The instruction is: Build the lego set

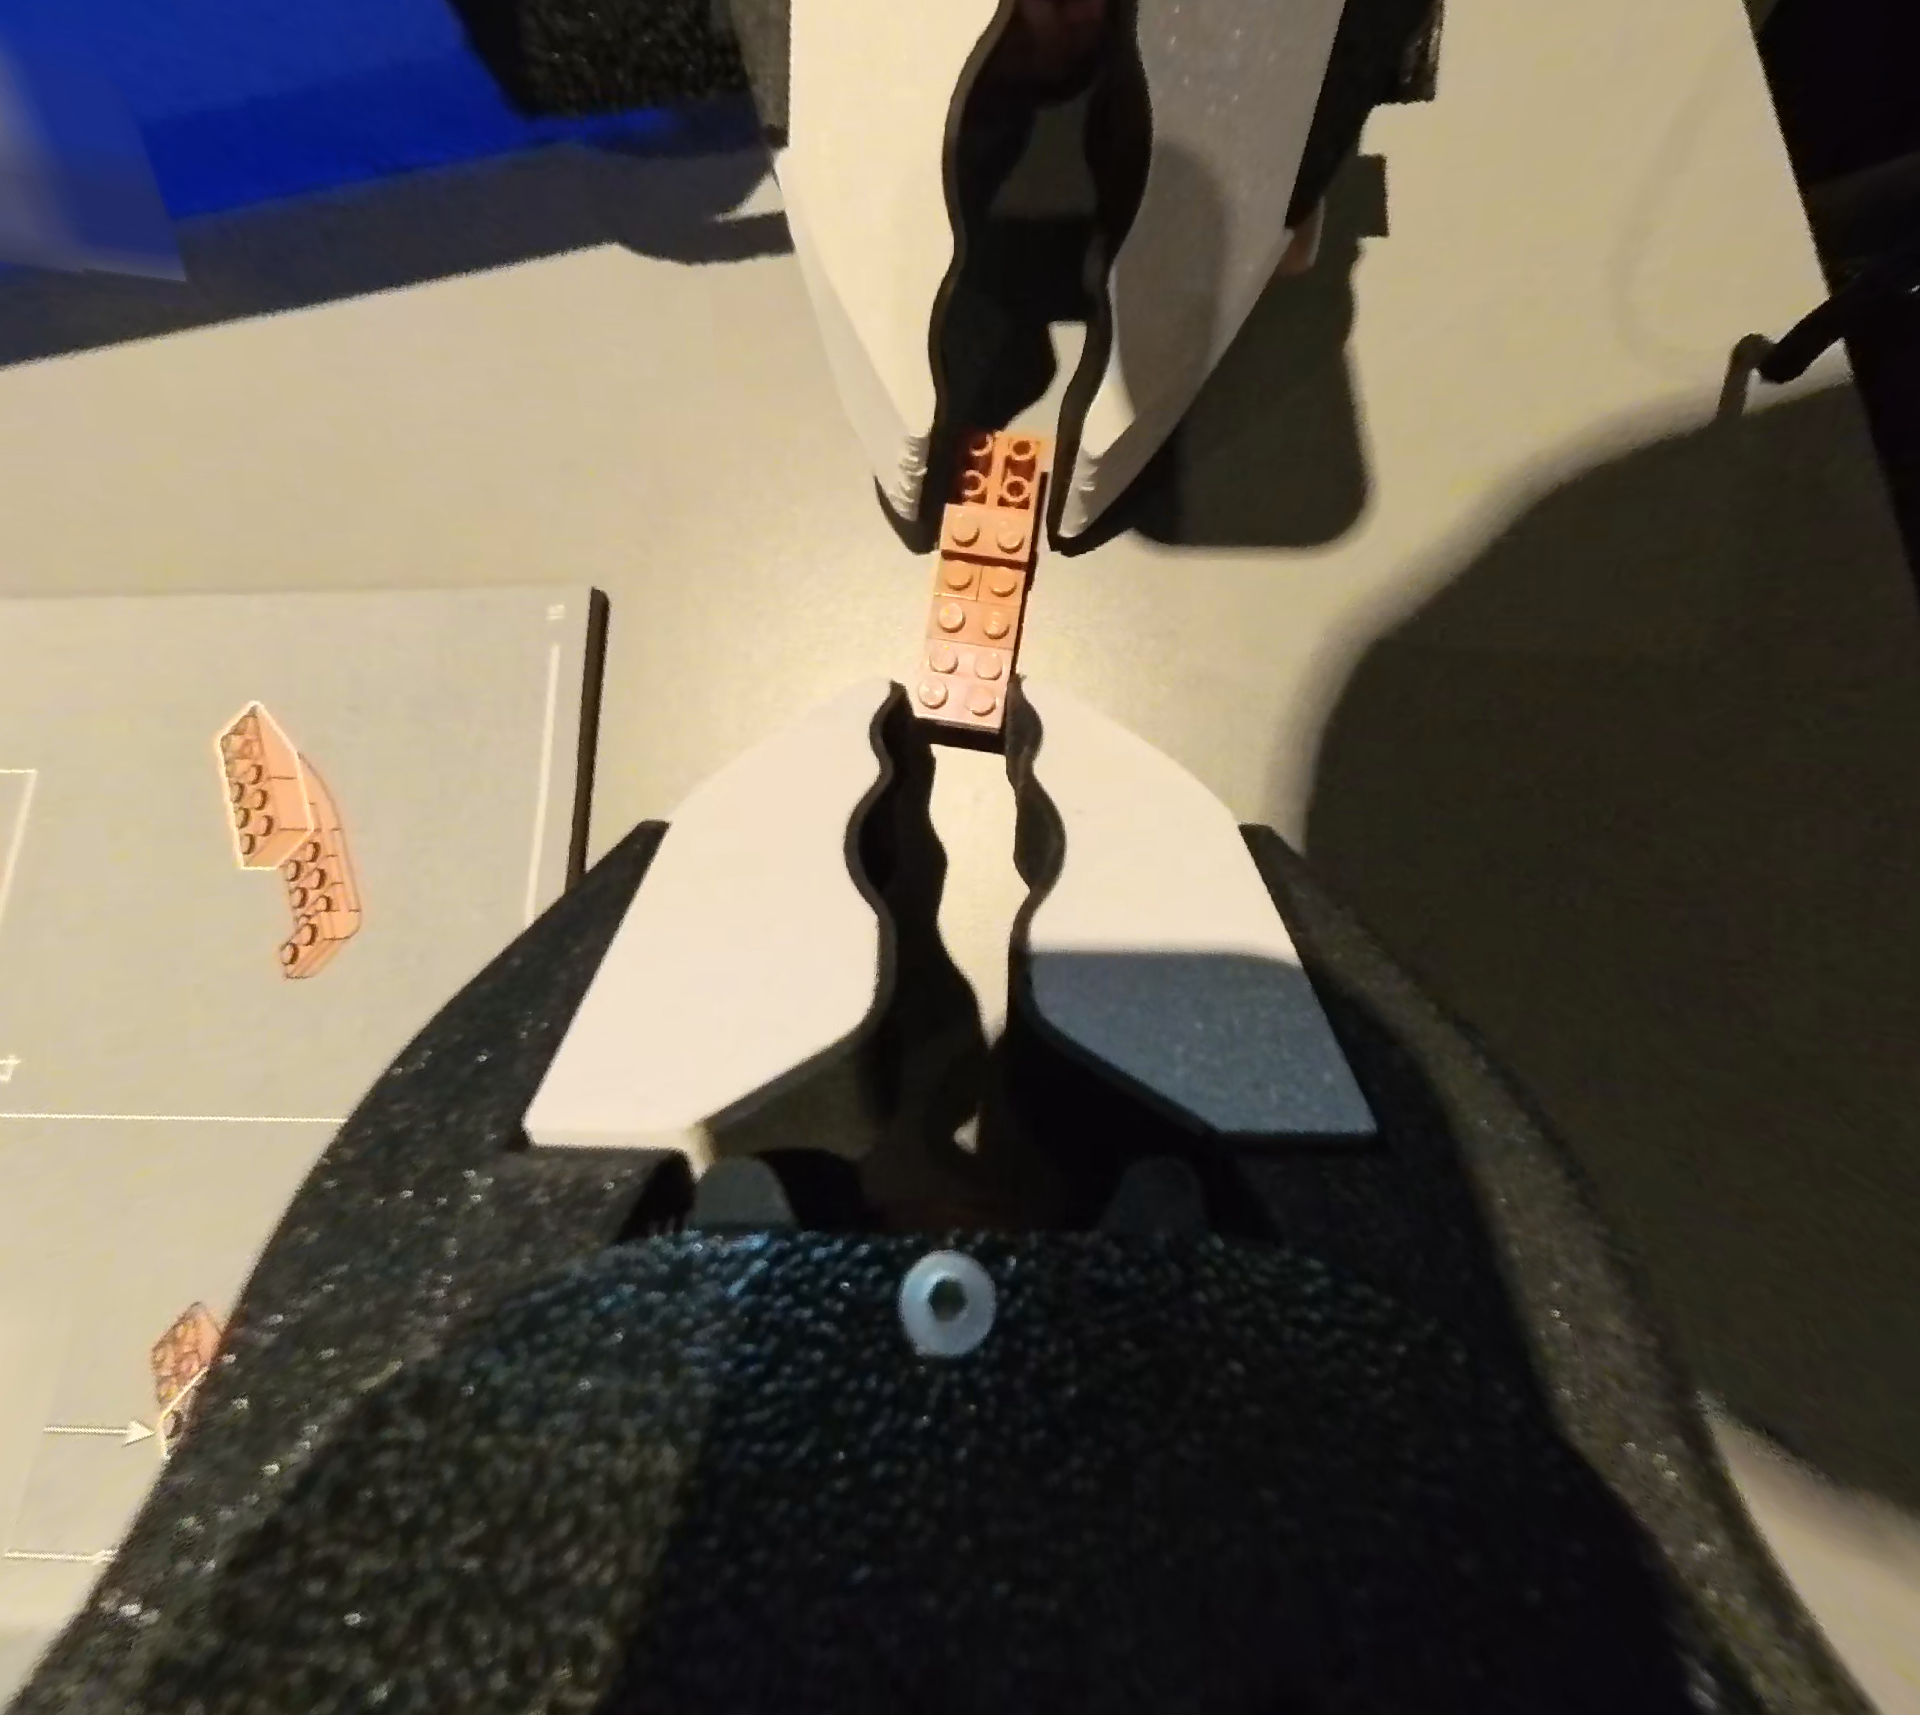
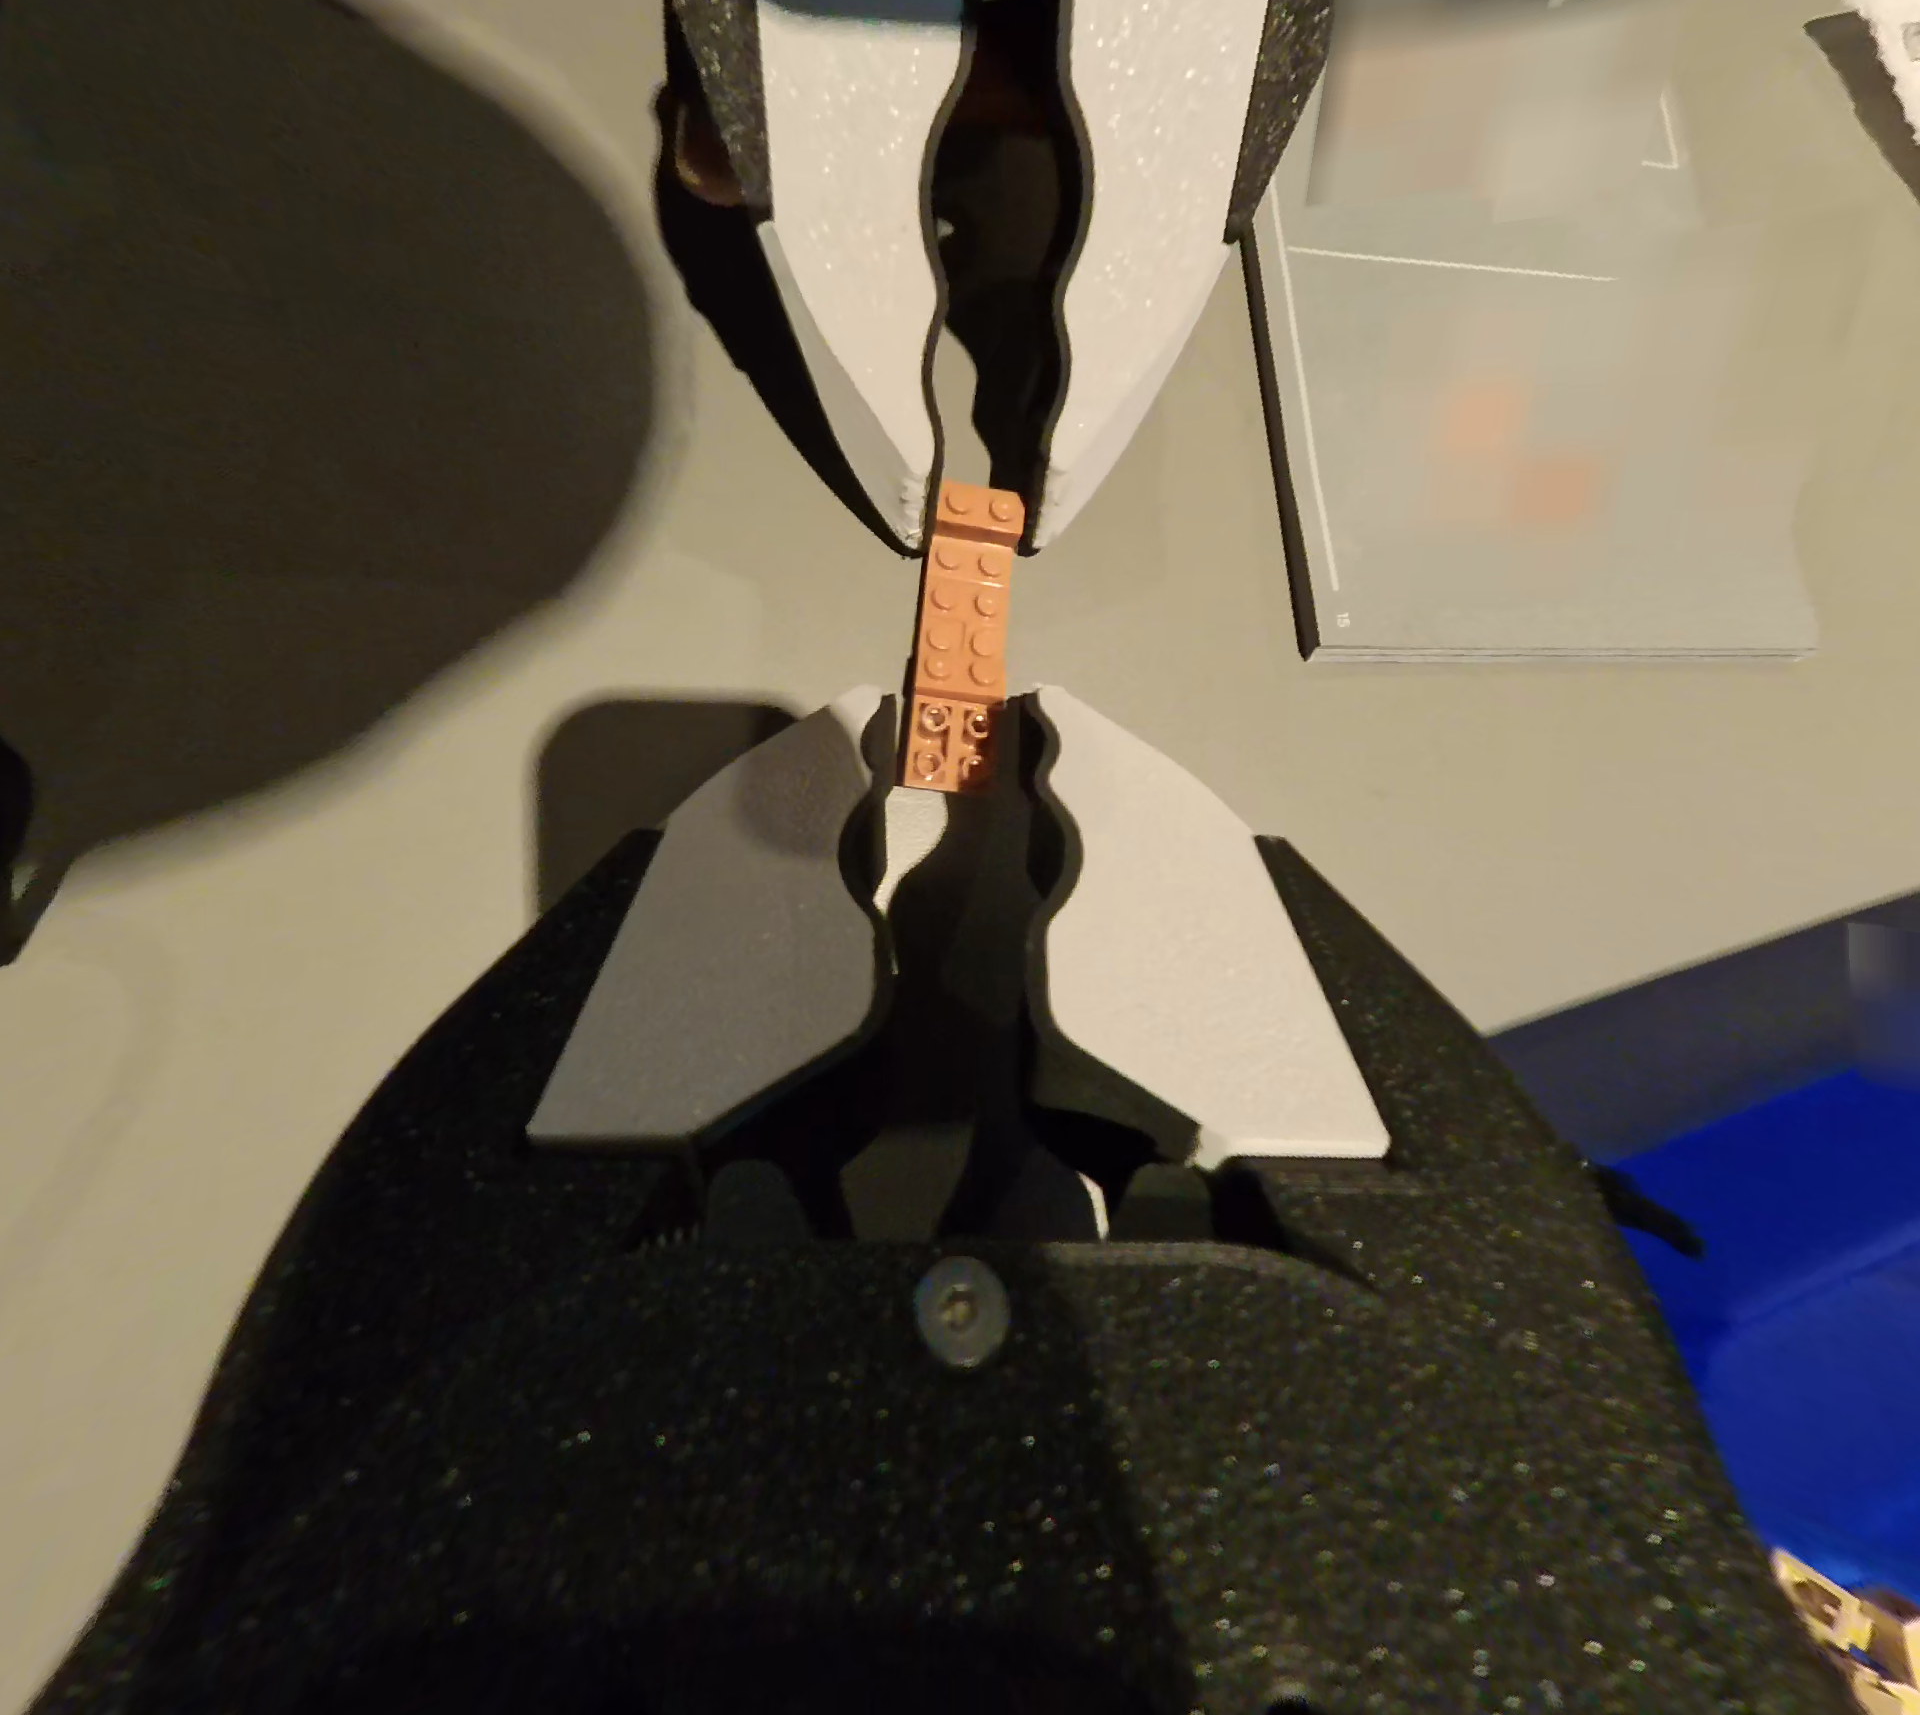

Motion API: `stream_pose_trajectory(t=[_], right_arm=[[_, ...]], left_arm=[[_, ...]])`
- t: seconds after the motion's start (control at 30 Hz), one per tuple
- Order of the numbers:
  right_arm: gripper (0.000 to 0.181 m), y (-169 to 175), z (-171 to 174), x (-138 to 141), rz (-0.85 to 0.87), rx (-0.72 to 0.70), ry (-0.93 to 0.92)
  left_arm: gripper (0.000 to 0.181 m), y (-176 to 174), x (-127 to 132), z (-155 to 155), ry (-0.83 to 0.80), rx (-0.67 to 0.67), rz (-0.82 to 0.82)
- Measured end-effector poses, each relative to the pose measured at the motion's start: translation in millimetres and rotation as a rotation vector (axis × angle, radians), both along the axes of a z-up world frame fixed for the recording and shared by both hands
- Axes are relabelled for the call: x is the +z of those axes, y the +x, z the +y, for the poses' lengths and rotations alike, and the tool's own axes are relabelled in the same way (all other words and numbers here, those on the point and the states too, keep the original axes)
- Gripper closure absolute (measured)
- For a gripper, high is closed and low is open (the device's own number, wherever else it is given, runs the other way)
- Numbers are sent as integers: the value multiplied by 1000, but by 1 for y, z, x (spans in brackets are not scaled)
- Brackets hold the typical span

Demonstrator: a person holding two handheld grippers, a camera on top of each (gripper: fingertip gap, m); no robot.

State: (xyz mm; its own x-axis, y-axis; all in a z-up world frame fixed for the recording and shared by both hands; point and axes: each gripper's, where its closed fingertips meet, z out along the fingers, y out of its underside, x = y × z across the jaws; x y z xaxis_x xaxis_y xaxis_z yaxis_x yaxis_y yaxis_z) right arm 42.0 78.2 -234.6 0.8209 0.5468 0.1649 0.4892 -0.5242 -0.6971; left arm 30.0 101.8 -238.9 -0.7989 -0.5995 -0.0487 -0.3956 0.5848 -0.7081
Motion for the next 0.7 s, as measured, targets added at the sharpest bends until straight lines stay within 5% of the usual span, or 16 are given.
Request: stream_pose_trajectory(t=[0.47, 0.7], right_arm=[[144, 7, -1, 15, -192, 40, 235], [140, 5, -9, 44, -231, 117, 437]], left_arm=[[164, 1, 9, 0, -88, 17, 4], [165, -2, 22, -3, -160, 17, 16]])
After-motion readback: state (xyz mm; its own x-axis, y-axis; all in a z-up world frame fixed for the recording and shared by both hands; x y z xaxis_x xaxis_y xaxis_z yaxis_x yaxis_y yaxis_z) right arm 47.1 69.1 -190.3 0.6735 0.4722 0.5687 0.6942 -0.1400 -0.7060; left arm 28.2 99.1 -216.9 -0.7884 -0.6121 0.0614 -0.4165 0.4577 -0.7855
